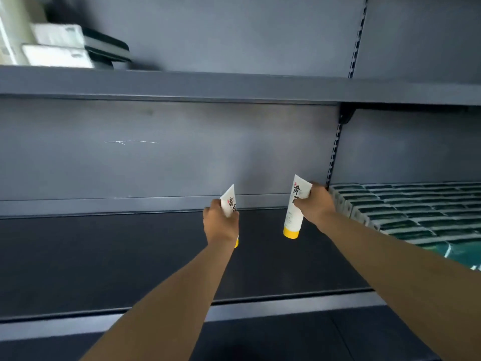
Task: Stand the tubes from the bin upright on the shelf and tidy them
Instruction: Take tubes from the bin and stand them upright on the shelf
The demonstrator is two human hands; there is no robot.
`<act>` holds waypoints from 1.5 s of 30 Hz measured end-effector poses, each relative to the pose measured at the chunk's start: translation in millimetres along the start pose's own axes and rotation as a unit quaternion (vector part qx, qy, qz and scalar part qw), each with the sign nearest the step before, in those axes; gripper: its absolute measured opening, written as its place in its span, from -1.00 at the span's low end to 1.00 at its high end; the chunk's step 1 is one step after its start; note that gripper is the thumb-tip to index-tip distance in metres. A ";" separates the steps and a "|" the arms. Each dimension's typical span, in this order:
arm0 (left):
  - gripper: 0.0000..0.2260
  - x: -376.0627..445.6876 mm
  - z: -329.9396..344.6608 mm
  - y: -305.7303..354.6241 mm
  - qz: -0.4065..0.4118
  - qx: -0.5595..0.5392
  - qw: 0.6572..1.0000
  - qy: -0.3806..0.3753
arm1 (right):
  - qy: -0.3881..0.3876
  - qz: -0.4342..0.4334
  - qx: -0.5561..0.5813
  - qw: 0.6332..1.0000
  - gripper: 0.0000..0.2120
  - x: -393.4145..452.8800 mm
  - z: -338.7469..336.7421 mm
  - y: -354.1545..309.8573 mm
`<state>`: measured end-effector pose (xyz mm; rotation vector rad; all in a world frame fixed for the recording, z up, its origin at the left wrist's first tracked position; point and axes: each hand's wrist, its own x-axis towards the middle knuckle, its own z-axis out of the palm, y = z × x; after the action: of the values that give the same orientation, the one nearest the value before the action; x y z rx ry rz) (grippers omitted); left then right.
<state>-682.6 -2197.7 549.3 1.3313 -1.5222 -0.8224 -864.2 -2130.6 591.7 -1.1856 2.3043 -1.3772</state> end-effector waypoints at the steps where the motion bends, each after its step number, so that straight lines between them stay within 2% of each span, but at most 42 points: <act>1: -0.72 8.7 9.0 0.8 -0.001 0.004 1.000 0.000 | -0.001 0.003 -0.006 1.000 -0.73 10.9 6.7 3.8; 10: -0.79 62.4 54.7 -1.1 -0.020 0.018 1.000 0.004 | -0.020 -0.003 -0.013 1.000 -0.72 67.0 52.1 22.3; 22: -0.83 122.8 62.7 -20.4 -0.022 0.026 0.999 0.004 | -0.026 -0.030 -0.009 0.999 -0.69 100.2 115.4 -2.3; 27: -0.74 126.5 76.4 -36.0 -0.022 0.053 0.998 -0.012 | -0.031 -0.018 -0.029 0.999 -0.68 103.3 132.0 9.2; 36: -0.70 146.1 84.1 -37.4 -0.035 0.047 0.998 -0.007 | -0.030 -0.010 -0.022 0.999 -0.65 112.5 143.6 8.4; 41: -0.64 144.8 79.2 -38.7 -0.051 0.020 0.998 -0.023 | -0.038 0.007 -0.007 0.999 -0.73 109.9 139.2 8.2; 45: -0.53 133.1 65.2 -44.1 -0.062 0.021 0.997 -0.044 | -0.033 0.024 0.019 0.999 -0.61 101.2 127.9 7.2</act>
<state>-726.0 -2341.9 513.9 1.4488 -1.5437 -0.9441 -865.7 -2284.8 538.1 -1.1392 2.2360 -1.3397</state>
